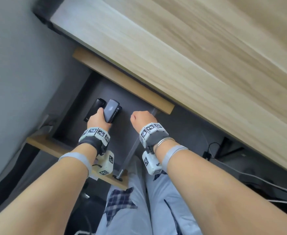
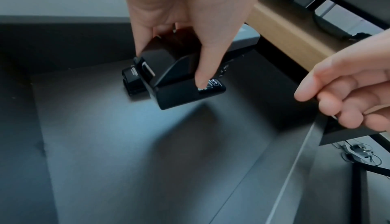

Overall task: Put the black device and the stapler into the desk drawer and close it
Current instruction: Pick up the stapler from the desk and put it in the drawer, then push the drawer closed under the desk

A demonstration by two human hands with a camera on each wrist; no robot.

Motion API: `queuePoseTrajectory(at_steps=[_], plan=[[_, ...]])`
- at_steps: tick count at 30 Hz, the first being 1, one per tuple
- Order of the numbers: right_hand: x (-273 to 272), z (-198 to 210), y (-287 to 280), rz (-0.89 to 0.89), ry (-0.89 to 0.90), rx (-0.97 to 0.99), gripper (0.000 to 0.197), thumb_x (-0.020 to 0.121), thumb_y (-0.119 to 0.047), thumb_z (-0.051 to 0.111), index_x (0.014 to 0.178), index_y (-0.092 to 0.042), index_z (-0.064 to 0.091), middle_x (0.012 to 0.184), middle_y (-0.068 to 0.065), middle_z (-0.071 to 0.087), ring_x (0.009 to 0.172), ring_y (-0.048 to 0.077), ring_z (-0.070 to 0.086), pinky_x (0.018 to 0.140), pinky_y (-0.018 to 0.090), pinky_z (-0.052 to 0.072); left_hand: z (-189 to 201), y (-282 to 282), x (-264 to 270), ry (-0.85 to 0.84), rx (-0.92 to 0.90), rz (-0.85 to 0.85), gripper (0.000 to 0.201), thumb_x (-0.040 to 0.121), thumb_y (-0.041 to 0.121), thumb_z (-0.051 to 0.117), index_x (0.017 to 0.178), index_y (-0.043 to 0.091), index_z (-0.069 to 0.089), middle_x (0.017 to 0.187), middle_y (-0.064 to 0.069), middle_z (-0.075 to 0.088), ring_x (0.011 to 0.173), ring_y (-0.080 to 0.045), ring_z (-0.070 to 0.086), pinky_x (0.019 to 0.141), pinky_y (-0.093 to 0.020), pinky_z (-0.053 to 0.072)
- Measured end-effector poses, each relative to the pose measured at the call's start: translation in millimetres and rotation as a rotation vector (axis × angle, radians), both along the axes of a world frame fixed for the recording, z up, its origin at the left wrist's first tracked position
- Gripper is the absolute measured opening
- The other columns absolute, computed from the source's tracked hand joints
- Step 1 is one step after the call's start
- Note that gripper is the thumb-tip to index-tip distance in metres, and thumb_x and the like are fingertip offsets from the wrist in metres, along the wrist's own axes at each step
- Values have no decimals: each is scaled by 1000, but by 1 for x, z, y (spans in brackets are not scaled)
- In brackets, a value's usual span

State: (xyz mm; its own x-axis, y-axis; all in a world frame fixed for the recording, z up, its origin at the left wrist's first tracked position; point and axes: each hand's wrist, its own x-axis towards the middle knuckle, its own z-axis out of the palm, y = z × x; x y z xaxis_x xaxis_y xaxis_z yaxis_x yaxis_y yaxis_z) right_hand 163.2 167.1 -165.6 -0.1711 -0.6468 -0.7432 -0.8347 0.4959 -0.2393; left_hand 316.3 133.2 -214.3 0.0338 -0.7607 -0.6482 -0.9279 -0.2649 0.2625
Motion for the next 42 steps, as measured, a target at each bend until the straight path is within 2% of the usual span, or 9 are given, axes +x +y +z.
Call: queuePoseTrajectory(at_steps=[3, 8, 10, 13, 20, 25, 35, 39, 42], plan=[[-2, -12, -2, -20, -4, -6, 31, 98, -16, 29, 82, -10, 55, 82, 10, 55, 73, 29, 51, 64, 28, 38, -17, -5, -7, 7, 11, -32, 34, 75, 13, 67, 87, 13, 35, 80, -10, 53, 78, -33, 56, 67, -31, 40], [-4, -27, -4, -14, -22, -2, 36, 99, -17, 28, 94, -5, 62, 83, 9, 56, 74, 29, 52, 64, 28, 38, -33, -5, -14, 8, 27, -69, 33, 76, 10, 66, 89, 11, 36, 84, -17, 59, 89, -39, 63, 66, -33, 41], [-4, -33, -4, -11, -20, -8, 34, 100, -18, 28, 89, -8, 59, 83, 9, 55, 74, 29, 52, 64, 28, 38, -39, -3, -15, 12, 25, -89, 33, 77, 10, 66, 99, 6, 43, 98, -22, 64, 95, -39, 62, 70, -35, 43], [-6, -39, -3, -18, -24, -4, 37, 100, -19, 27, 97, -8, 62, 83, 8, 54, 74, 28, 51, 65, 28, 38, -47, 2, -16, 7, 50, -100, 49, 78, 10, 67, 121, 4, 43, 113, -23, 61, 107, -39, 59, 83, -40, 47], [-8, -41, -2, -21, -21, -14, 30, 99, -17, 28, 81, -11, 51, 81, 9, 55, 72, 28, 51, 63, 28, 37, -55, 5, -14, -5, 109, -63, 60, 76, 13, 72, 127, 7, 41, 123, -20, 58, 114, -37, 56, 91, -40, 47], [-6, -29, -1, -9, -6, -20, 31, 99, -15, 29, 78, -9, 51, 78, 9, 55, 67, 28, 50, 48, 22, 29, -43, 2, 1, -7, 156, -13, 66, 76, 17, 75, 132, 8, 42, 135, -16, 50, 124, -33, 50, 101, -42, 43], [6, 30, 9, 17, -11, -86, 30, 99, -16, 29, 77, -9, 48, 75, 9, 53, 68, 29, 50, 44, 22, 23, 22, 33, 70, -236, 187, 26, 31, 90, 18, 57, 118, 4, 55, 124, -19, 58, 117, -35, 54, 94, -40, 46], [13, 53, 15, 36, -13, -121, 31, 98, -17, 29, 75, -9, 47, 62, 5, 46, 66, 28, 48, 43, 24, 23, 42, 55, 100, -317, 280, 43, 26, 91, 21, 56, 108, 3, 61, 112, -19, 66, 103, -34, 62, 76, -34, 46], [18, 62, 16, 59, -10, -141, 31, 98, -18, 29, 75, -10, 48, 72, 9, 53, 65, 28, 49, 44, 24, 24, 44, 72, 118, -375, 370, 101, 26, 91, 19, 55, 104, -1, 66, 111, -20, 68, 85, -33, 60, 71, -32, 44]])
